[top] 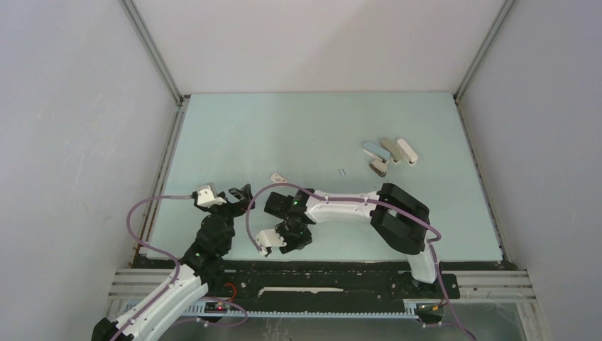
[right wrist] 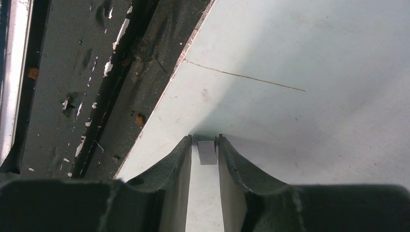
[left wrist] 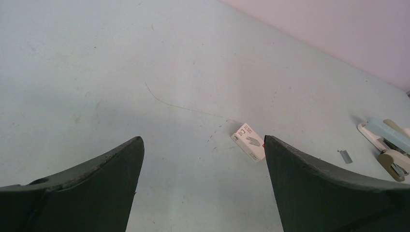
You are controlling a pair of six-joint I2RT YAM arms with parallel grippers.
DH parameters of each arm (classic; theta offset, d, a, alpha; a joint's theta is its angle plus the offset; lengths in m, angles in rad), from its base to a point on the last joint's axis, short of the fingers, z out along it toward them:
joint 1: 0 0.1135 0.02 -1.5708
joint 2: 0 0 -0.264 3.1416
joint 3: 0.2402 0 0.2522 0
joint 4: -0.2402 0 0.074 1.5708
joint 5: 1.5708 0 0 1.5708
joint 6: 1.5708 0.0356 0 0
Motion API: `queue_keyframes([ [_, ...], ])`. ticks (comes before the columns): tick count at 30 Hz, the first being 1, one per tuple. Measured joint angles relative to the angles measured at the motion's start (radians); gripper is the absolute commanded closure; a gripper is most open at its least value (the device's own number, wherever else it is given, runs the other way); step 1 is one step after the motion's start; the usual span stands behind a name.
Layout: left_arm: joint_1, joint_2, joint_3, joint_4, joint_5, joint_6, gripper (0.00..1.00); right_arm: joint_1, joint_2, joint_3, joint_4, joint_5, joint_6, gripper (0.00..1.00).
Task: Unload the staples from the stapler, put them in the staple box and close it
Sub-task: Pick up the staple from the center of the board.
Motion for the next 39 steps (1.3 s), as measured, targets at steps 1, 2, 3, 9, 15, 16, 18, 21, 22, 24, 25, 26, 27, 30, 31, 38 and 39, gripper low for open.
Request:
queue_keyframes([
  [1, 0.000, 0.000, 0.000, 0.000, 0.000, 0.000, 0.00, 0.000, 0.000, 0.000, -0.002, 0.000, 0.001, 0.69],
  [2, 0.000, 0.000, 0.000, 0.000, 0.000, 0.000, 0.00, 0.000, 0.001, 0.001, -0.002, 0.000, 0.001, 0.70],
  [3, 0.000, 0.000, 0.000, 0.000, 0.000, 0.000, 0.00, -0.001, 0.002, 0.003, -0.003, 0.000, 0.003, 0.72],
  [9, 0.000, 0.000, 0.000, 0.000, 0.000, 0.000, 0.00, -0.006, 0.004, 0.007, -0.008, -0.004, 0.006, 0.81],
  [15, 0.000, -0.003, 0.000, 0.000, 0.000, 0.000, 0.00, -0.011, 0.005, 0.010, -0.010, -0.005, 0.022, 0.82],
  [16, 0.000, -0.005, 0.000, 0.000, 0.000, 0.000, 0.00, -0.013, 0.005, 0.010, -0.010, -0.008, 0.026, 0.82],
  [18, 0.000, -0.008, 0.000, 0.000, 0.000, 0.000, 0.00, -0.018, 0.005, 0.011, -0.010, -0.013, 0.034, 0.82],
  [21, 0.000, -0.008, 0.000, 0.000, 0.000, 0.000, 0.00, -0.027, 0.004, 0.011, -0.011, -0.025, 0.044, 0.82],
  [22, 0.000, -0.009, 0.000, 0.000, 0.000, 0.000, 0.00, -0.031, 0.001, 0.011, -0.013, -0.031, 0.050, 0.82],
  [24, 0.000, -0.010, 0.000, 0.000, 0.000, 0.000, 0.00, -0.039, -0.008, 0.011, -0.017, -0.044, 0.057, 0.82],
  [25, 0.000, -0.010, 0.000, 0.000, 0.000, 0.000, 0.00, -0.042, -0.017, 0.011, -0.019, -0.050, 0.060, 0.82],
  [26, 0.000, -0.011, 0.000, 0.000, 0.000, 0.000, 0.00, -0.045, -0.029, 0.011, -0.021, -0.057, 0.064, 0.82],
  [27, 0.000, -0.013, 0.000, 0.000, 0.000, 0.000, 0.00, -0.049, -0.041, 0.011, -0.024, -0.063, 0.068, 0.82],
  [30, 0.000, -0.013, 0.000, 0.000, 0.000, 0.000, 0.00, -0.060, -0.079, 0.011, -0.027, -0.088, 0.080, 0.82],
  [31, 0.000, -0.013, 0.000, 0.000, 0.000, 0.000, 0.00, -0.064, -0.090, 0.011, -0.029, -0.098, 0.083, 0.82],
  [38, 0.000, -0.013, 0.000, 0.000, 0.000, 0.000, 0.00, -0.112, -0.127, 0.011, -0.032, -0.146, 0.112, 0.82],
  [39, 0.000, -0.013, 0.000, 0.000, 0.000, 0.000, 0.00, -0.121, -0.128, 0.011, -0.032, -0.151, 0.117, 0.82],
])
